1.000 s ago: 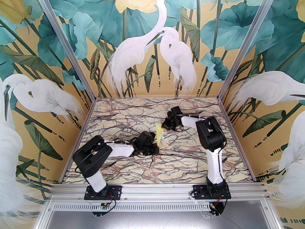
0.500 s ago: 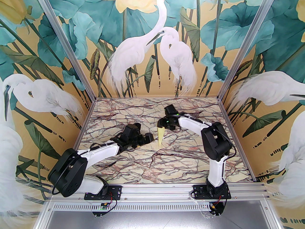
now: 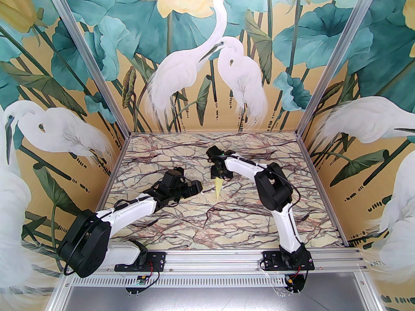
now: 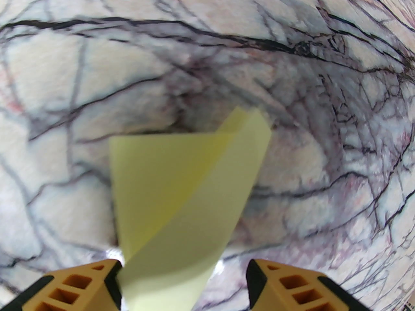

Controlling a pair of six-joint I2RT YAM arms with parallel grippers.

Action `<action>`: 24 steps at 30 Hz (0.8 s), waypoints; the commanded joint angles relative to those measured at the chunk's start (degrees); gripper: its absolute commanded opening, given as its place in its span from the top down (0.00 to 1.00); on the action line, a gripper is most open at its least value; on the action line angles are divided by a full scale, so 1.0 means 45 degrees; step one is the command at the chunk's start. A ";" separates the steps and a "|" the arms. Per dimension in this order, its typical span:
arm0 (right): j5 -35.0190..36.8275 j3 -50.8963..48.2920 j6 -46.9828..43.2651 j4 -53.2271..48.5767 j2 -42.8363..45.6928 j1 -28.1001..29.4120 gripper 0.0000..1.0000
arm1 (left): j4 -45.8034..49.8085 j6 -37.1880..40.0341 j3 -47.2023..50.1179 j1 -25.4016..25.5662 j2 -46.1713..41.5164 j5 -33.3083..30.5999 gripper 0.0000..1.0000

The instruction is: Fold a paper plane with a square sheet of paper (fold left side to right side)

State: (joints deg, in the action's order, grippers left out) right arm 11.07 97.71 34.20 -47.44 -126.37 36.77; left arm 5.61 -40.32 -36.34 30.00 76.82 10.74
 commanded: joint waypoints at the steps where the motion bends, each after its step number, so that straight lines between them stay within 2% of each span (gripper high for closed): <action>1: 0.0829 0.0496 -0.0091 -0.0797 -0.0111 0.0148 0.36 | -0.0130 -0.0016 0.0116 -0.0038 -0.0224 -0.0063 0.01; 7: 0.1168 -0.0435 0.0051 -0.0480 0.0944 0.0149 0.50 | -0.0264 -0.0096 0.0057 -0.0038 -0.0074 -0.0045 0.01; 16: 0.1363 -0.1605 0.0098 -0.0185 0.1960 0.0019 0.58 | -0.0847 -0.0570 -0.0240 -0.0026 0.0820 0.0465 0.01; 22: 0.0955 -0.2712 0.0114 0.0441 0.2492 -0.0446 0.74 | -0.1210 -0.0650 -0.0630 -0.0016 0.1450 0.1003 0.01; 24: 0.0591 -0.3154 0.0107 0.0833 0.2748 -0.0651 0.80 | -0.1331 -0.0648 -0.0750 0.0061 0.1625 0.1088 0.04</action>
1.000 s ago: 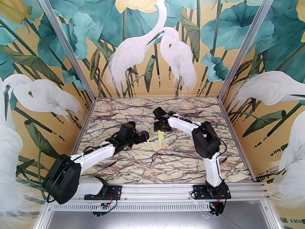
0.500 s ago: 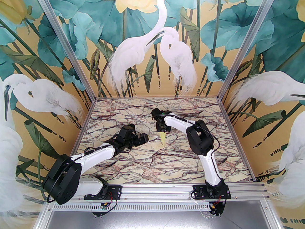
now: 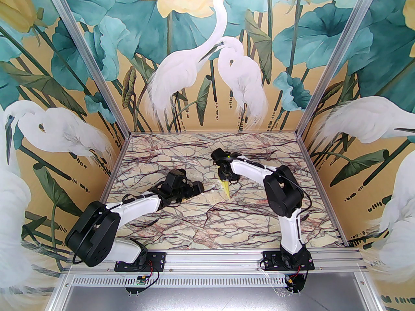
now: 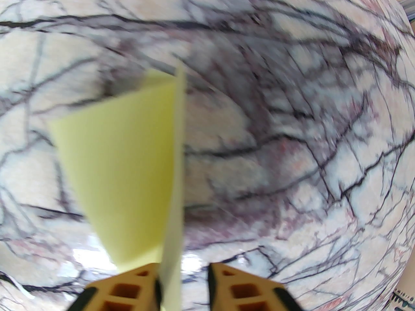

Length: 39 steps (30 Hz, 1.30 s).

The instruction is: Fold a paper plane with a square sheet of paper (fold left side to right side)

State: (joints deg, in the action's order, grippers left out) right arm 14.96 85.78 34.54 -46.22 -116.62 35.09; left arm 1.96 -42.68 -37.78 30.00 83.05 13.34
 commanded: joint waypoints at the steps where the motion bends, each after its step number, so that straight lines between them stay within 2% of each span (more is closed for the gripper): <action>1: -0.0441 -0.0781 0.0046 0.0805 0.0756 -0.0381 0.83 | -0.0523 -0.0126 -0.0550 0.0124 0.0371 0.0475 0.02; 7: -0.2884 -0.3123 0.0166 0.3422 0.2039 -0.1390 0.92 | -0.1198 -0.0166 -0.1338 0.0844 0.1192 0.0619 0.00; 11: -0.4960 -0.4623 0.0366 0.5362 0.2621 -0.2199 0.90 | -0.1226 0.0045 -0.2478 0.1801 0.2241 0.0372 0.02; 15: -0.6003 -0.5619 0.0429 0.6587 0.3099 -0.2663 0.83 | -0.1316 -0.0082 -0.3483 0.2318 0.3520 0.0463 0.21; 17: -0.6552 -0.6003 0.0465 0.7097 0.3269 -0.2906 0.81 | -0.1240 -0.0089 -0.4041 0.2529 0.4237 0.0565 0.24; 19: -0.6881 -0.6181 0.0468 0.7409 0.3289 -0.3075 0.83 | -0.1059 -0.0087 -0.4673 0.2749 0.4879 0.0589 0.31; 23: -0.7184 -0.6305 0.0351 0.7621 0.3170 -0.3198 0.84 | -0.0682 -0.0077 -0.5707 0.3069 0.5889 0.0463 0.35; 37: -0.7504 -0.6681 0.0583 0.8254 0.3086 -0.3385 0.84 | 0.0448 -0.0029 -0.7249 0.3296 0.7364 0.0115 0.38; 39: -0.7507 -0.6755 0.0619 0.8320 0.3080 -0.3403 0.85 | 0.0439 -0.0047 -0.7343 0.3295 0.7441 0.0112 0.41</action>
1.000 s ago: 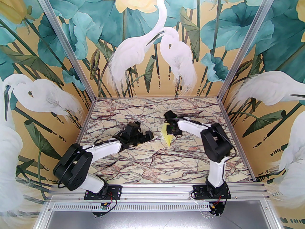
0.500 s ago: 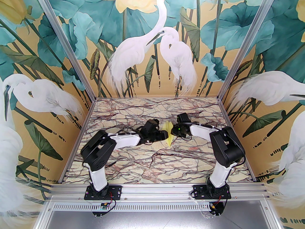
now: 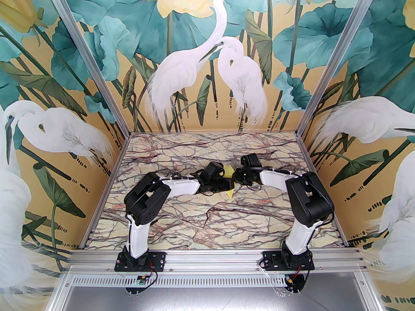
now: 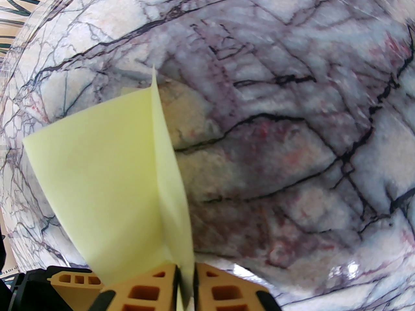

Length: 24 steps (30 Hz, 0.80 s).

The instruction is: Fold a paper plane with a square sheet of paper (fold left side to right side)

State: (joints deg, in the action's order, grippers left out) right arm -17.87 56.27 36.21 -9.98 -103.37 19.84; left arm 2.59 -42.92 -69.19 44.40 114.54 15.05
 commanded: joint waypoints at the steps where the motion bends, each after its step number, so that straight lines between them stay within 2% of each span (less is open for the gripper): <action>1: -0.0226 -0.0219 0.0273 0.0317 0.0126 -0.0031 0.85 | 0.0340 0.0006 -0.0442 0.0094 0.0498 -0.0309 0.44; 4: -0.0228 -0.0307 0.0323 0.0390 0.0143 -0.0044 0.85 | 0.0464 0.0025 -0.0647 0.0094 0.0628 -0.0440 0.49; 5: -0.0246 -0.0321 0.0339 0.0431 0.0147 -0.0060 0.85 | 0.0558 0.0060 -0.0725 0.0094 0.0674 -0.0494 0.54; 14: -0.0307 -0.0450 0.0390 0.0584 0.0072 -0.0090 0.86 | 0.1924 0.0361 -0.1696 0.0210 0.1123 -0.1476 0.56; 24: -0.0362 -0.0664 0.0469 0.0802 0.0101 -0.0227 0.86 | 0.2964 0.0670 -0.2776 0.0503 0.1720 -0.2034 0.69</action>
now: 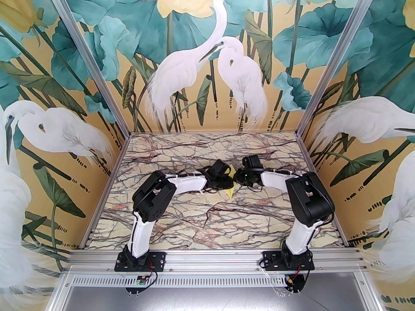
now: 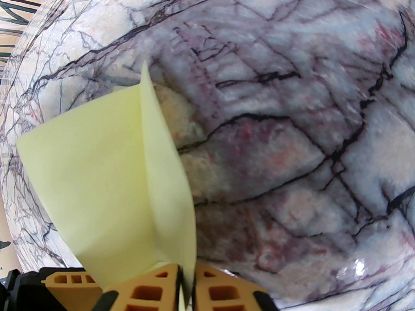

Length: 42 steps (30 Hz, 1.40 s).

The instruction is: Fold a paper plane with a square sheet of paper (fold left side to right side)

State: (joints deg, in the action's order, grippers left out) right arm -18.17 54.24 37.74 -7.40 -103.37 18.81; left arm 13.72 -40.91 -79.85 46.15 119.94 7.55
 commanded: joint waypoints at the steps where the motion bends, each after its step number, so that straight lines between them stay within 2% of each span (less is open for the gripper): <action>1: -0.0285 -0.0220 0.0126 0.0246 0.0137 -0.0019 0.86 | 0.0553 0.0204 -0.0499 0.0112 0.0610 -0.0373 0.71; 6: -0.0278 -0.0279 0.0151 0.0281 0.0225 -0.0058 0.85 | 0.0979 0.0221 -0.0968 0.0213 0.0957 -0.0517 0.72; 9: -0.0285 -0.0387 0.0207 0.0373 0.0288 -0.0078 0.85 | 0.1246 0.0241 -0.1271 0.0291 0.1137 -0.0681 0.76; 12: -0.0241 -0.0526 0.0257 0.0448 0.0422 -0.0135 0.80 | 0.1373 0.0241 -0.1481 0.0372 0.1260 -0.0694 0.79; 15: -0.0200 -0.0699 0.0359 0.0531 0.0730 -0.0270 0.69 | 0.1461 0.0241 -0.1468 0.0389 0.1149 -0.0834 0.86; 18: -0.0180 -0.0951 0.0442 0.0609 0.1201 -0.0454 0.68 | 0.1683 0.0363 -0.1328 0.0407 0.0712 -0.1188 0.90; 20: -0.0042 -0.1090 0.0462 0.0579 0.1649 -0.0612 0.56 | 0.2002 0.0538 -0.1264 0.0401 0.0309 -0.1554 0.90; 22: 0.0066 -0.1191 0.0443 0.0493 0.2049 -0.0736 0.51 | 0.2467 0.0798 -0.1239 0.0350 -0.0064 -0.1868 0.91; 24: 0.0197 -0.1279 0.0418 0.0343 0.2412 -0.0837 0.41 | 0.3040 0.1124 -0.1149 0.0197 -0.0475 -0.2258 0.98; 26: 0.0339 -0.1405 0.0394 0.0332 0.2787 -0.0879 0.12 | 0.3567 0.1575 -0.0801 -0.0106 -0.1045 -0.2718 1.00; 27: 0.0400 -0.1453 0.0374 0.0310 0.2907 -0.0879 0.04 | 0.3756 0.1794 -0.0590 -0.0277 -0.1292 -0.2902 1.00; 28: 0.0442 -0.1522 0.0403 0.0312 0.3031 -0.0869 0.01 | 0.3935 0.2102 -0.0351 -0.0548 -0.1650 -0.3048 1.00; 36: 0.0502 -0.2052 0.0558 0.0714 0.3439 -0.0859 0.01 | 0.5817 0.4796 0.0241 -0.2625 -0.2497 -0.4441 1.00; 42: 0.0406 -0.2296 0.0584 0.0789 0.3516 -0.0820 0.01 | 0.5333 0.5488 0.0431 -0.3738 -0.1838 -0.3788 1.00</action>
State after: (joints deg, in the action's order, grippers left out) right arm -16.53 45.01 39.42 -4.93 -89.12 14.94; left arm 36.73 -19.84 -78.61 30.26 109.62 -9.91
